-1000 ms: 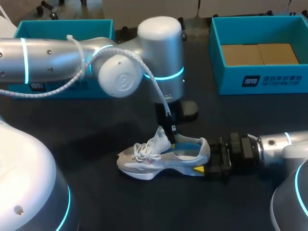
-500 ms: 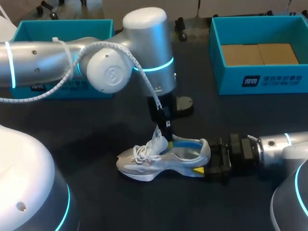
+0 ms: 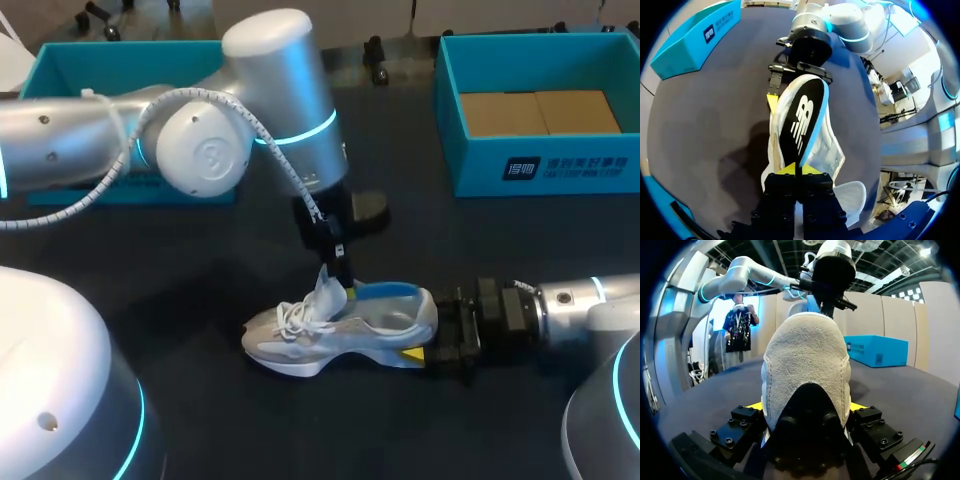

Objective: Take the shoe out of the shoebox, open the shoe tongue, remove and reinsert the insole, then place the shoe into the shoebox

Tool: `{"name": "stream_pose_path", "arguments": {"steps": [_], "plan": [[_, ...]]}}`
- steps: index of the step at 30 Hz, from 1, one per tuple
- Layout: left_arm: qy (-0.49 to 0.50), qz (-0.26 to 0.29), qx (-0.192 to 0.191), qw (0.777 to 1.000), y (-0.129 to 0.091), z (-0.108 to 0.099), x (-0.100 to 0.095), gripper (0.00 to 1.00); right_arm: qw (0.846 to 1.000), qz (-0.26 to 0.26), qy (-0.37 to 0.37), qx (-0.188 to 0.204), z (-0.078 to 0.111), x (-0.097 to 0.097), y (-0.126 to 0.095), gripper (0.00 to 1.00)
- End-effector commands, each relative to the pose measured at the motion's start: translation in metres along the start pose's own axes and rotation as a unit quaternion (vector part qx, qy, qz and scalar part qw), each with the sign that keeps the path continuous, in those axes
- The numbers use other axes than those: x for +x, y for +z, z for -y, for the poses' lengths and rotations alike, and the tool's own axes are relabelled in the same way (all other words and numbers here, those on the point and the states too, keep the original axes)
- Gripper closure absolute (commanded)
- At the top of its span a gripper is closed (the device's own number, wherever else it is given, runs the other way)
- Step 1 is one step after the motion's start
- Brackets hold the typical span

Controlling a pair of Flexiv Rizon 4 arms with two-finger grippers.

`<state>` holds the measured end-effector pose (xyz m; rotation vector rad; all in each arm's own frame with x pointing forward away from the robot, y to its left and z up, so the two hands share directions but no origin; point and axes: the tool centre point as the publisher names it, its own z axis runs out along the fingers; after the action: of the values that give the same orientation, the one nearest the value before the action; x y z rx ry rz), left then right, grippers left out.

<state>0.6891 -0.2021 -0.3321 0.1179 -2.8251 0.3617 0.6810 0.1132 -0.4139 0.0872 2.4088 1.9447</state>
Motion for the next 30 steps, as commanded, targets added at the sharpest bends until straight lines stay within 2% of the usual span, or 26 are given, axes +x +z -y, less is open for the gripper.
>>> {"name": "stream_pose_path", "arguments": {"steps": [1, 16, 30], "plan": [[-0.004, 0.006, 0.016, 1.0, -0.005, -0.001, 0.003, 1.0, 1.0, 0.0, 0.0, 0.003, -0.002, 0.001, 0.0, 1.0], [-0.029, 0.054, 0.058, 0.996, -0.001, 0.028, 0.012, 1.0, 1.0, 0.0, 0.0, 0.003, -0.002, 0.001, 0.0, 1.0], [-0.062, 0.1, 0.086, 0.989, 0.006, 0.052, 0.01, 1.0, 1.0, 0.0, 0.0, 0.003, -0.002, 0.001, 0.0, 1.0]]}}
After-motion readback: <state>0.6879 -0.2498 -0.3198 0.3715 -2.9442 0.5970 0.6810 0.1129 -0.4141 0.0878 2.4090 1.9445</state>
